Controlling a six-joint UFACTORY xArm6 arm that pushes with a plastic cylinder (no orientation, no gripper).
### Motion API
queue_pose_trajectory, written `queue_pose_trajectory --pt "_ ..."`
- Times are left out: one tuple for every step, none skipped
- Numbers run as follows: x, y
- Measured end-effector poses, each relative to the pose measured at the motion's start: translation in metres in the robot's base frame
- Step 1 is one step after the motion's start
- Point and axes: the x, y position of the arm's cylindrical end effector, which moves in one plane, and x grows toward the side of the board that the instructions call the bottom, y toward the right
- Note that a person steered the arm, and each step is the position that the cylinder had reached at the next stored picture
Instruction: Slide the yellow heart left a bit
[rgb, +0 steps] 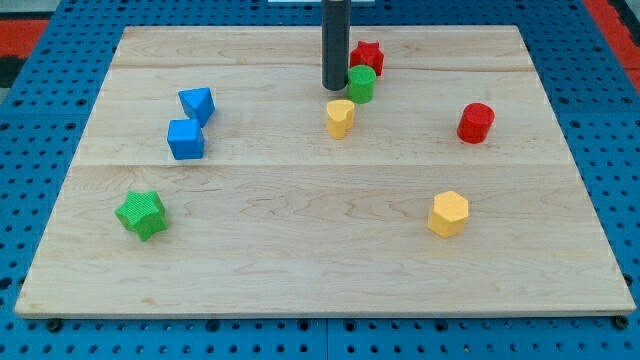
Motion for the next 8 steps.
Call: queue_pose_trajectory --pt "0.014 0.031" --pt "0.027 0.058" --pt "0.046 0.058" --pt "0.052 0.058" --pt "0.052 0.057" --pt "0.052 0.056" --pt "0.052 0.036" --pt "0.052 0.011"
